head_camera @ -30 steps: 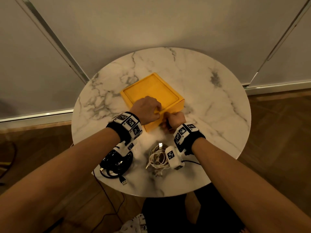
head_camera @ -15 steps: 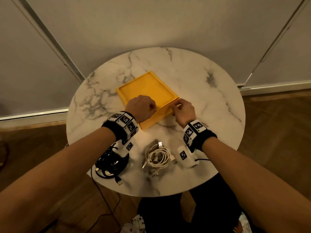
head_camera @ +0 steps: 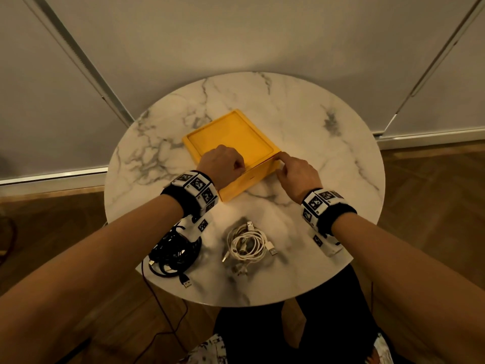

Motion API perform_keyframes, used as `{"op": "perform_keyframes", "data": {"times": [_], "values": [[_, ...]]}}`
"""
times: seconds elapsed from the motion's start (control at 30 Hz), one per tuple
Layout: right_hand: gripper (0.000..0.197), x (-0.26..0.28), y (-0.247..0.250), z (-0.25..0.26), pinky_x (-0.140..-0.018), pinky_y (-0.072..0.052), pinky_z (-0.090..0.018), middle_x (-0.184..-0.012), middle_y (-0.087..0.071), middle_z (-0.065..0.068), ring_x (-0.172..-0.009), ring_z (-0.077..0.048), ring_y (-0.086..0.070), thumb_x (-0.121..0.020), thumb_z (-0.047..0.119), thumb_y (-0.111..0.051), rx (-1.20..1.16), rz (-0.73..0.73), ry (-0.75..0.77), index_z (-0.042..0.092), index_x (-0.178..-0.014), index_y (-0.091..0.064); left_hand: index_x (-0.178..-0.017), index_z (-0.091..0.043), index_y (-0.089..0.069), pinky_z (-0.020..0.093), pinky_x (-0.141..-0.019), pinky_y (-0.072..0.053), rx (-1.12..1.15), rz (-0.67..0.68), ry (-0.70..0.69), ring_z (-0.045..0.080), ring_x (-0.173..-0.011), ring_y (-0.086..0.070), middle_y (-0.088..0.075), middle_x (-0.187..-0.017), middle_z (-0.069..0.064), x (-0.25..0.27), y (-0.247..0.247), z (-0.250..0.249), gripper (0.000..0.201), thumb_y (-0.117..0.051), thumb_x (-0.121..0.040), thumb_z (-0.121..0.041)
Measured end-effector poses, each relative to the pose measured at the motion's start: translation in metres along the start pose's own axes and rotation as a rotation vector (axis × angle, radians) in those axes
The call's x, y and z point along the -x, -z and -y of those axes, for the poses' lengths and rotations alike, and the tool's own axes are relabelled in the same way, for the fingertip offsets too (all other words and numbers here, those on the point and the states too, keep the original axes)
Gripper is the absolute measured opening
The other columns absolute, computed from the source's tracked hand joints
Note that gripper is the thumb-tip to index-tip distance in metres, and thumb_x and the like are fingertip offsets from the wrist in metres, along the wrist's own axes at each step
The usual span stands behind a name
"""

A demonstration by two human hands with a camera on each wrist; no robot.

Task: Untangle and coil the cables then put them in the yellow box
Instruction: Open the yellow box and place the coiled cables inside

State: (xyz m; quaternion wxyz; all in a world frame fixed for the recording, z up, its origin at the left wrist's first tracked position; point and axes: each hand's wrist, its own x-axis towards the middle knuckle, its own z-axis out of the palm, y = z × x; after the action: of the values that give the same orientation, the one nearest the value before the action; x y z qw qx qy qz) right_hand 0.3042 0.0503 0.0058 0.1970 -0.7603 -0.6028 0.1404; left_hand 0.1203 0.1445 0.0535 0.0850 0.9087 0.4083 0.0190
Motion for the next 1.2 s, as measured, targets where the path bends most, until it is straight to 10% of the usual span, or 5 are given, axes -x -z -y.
{"op": "perform_keyframes", "data": {"times": [0.53, 0.83, 1.0, 1.2], "values": [[0.025, -0.019, 0.016, 0.007, -0.064, -0.04, -0.037, -0.095, -0.061, -0.015, -0.084, -0.037, -0.058, -0.092, 0.019, -0.044, 0.178, 0.1, 0.155, 0.017, -0.117, -0.046, -0.092, -0.021, -0.071, 0.03, -0.065, -0.041, -0.071, 0.007, -0.067, 0.023, -0.091, -0.059, -0.067, -0.097, 0.0, -0.002, -0.001, 0.001, 0.019, -0.058, -0.093, -0.035], [0.029, -0.008, 0.018, 0.011, -0.072, -0.05, -0.038, -0.089, -0.067, -0.017, -0.082, -0.036, -0.062, -0.087, 0.013, -0.053, -0.045, 0.144, 0.185, 0.017, -0.114, -0.061, -0.145, -0.029, -0.037, 0.048, -0.102, -0.039, -0.152, 0.218, -0.169, 0.032, -0.128, -0.041, -0.032, -0.152, 0.004, -0.005, -0.01, 0.02, 0.044, -0.039, -0.101, -0.036], [0.052, 0.002, 0.011, 0.026, -0.078, -0.046, -0.03, -0.097, -0.068, -0.015, -0.092, -0.03, -0.062, -0.078, 0.009, -0.066, -0.165, 0.31, 0.17, 0.015, -0.129, -0.054, -0.151, -0.024, -0.024, 0.042, -0.117, -0.018, -0.157, 0.341, -0.165, 0.031, -0.145, -0.019, -0.014, -0.16, 0.01, -0.004, -0.007, 0.016, 0.05, -0.031, -0.103, -0.035], [0.045, 0.002, 0.019, 0.011, -0.081, -0.048, -0.031, -0.104, -0.066, -0.011, -0.094, -0.027, -0.062, -0.08, 0.011, -0.066, -0.22, 0.376, 0.129, 0.016, -0.123, -0.054, -0.15, -0.018, -0.03, 0.044, -0.116, -0.024, -0.14, 0.283, -0.14, 0.028, -0.145, -0.022, -0.021, -0.159, 0.01, -0.005, -0.001, 0.015, 0.053, -0.036, -0.1, -0.034]]}}
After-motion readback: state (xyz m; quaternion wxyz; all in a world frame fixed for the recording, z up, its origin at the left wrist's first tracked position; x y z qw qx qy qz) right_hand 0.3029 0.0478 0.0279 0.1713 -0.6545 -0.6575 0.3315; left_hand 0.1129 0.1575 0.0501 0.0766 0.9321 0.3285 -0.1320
